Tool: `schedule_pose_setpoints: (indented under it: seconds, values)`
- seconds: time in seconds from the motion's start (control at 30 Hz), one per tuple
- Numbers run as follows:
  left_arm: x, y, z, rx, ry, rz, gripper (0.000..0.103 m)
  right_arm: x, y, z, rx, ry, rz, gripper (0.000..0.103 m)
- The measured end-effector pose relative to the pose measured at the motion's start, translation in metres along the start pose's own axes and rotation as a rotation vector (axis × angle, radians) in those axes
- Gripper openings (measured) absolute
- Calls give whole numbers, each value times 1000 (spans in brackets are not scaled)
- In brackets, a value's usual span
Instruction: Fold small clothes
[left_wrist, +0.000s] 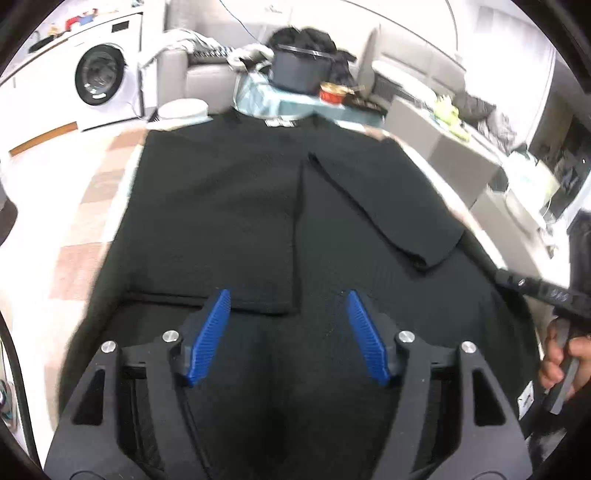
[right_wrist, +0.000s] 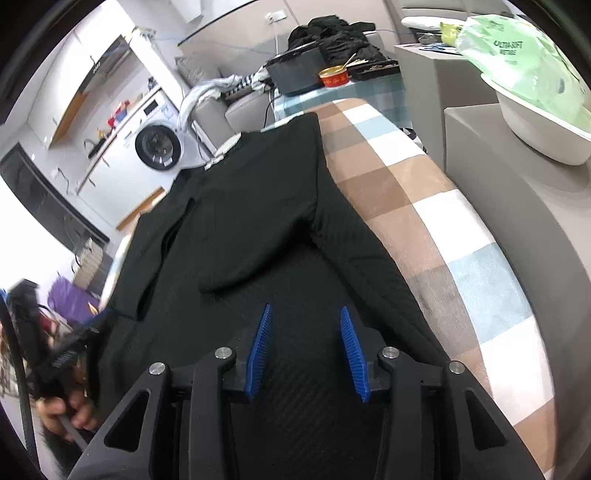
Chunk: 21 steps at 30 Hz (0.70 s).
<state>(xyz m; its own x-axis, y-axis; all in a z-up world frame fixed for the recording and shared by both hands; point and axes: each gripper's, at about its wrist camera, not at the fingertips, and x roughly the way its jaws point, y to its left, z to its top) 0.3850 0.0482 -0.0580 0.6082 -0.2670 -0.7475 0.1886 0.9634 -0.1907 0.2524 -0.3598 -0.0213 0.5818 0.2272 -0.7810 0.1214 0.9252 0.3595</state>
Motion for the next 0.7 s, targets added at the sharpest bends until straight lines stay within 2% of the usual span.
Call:
schedule_pose_setpoints:
  seconds: [0.1,0.13,0.17,0.2,0.23,0.27,0.3,0.37,0.4,0.53,0.7]
  values:
    - [-33,6,-10,-21,-31,36,66,-7,6,-6,-37,8,5,43]
    - [-47,7,-16,-26,-44,49,71,-11,10,-9,-55,4,22,51]
    - [-60,8,-22,-33,-57,66,74,-16,14,-14,-76,-3,38,66]
    - [-70,9,-28,-40,-67,79,80,-22,18,-19,-102,-11,49,74]
    - [-82,11,-37,-48,-80,88,86,-26,22,-24,-122,-17,55,86]
    - [-92,11,-47,-52,-84,97,87,-31,26,-31,-152,-22,57,92]
    - [-99,11,-57,-52,-84,110,89,-35,28,-37,-174,-20,50,94]
    - [-111,12,-80,-56,-58,166,100,-41,30,-53,-203,-4,9,94]
    - [-116,11,-92,-62,-56,188,102,-43,30,-60,-208,4,-6,94]
    - [-139,11,-137,-74,-66,166,102,-62,17,-91,-224,13,-29,95]
    - [-159,24,-182,-122,-79,190,102,-90,-13,-126,-241,-8,-10,94]
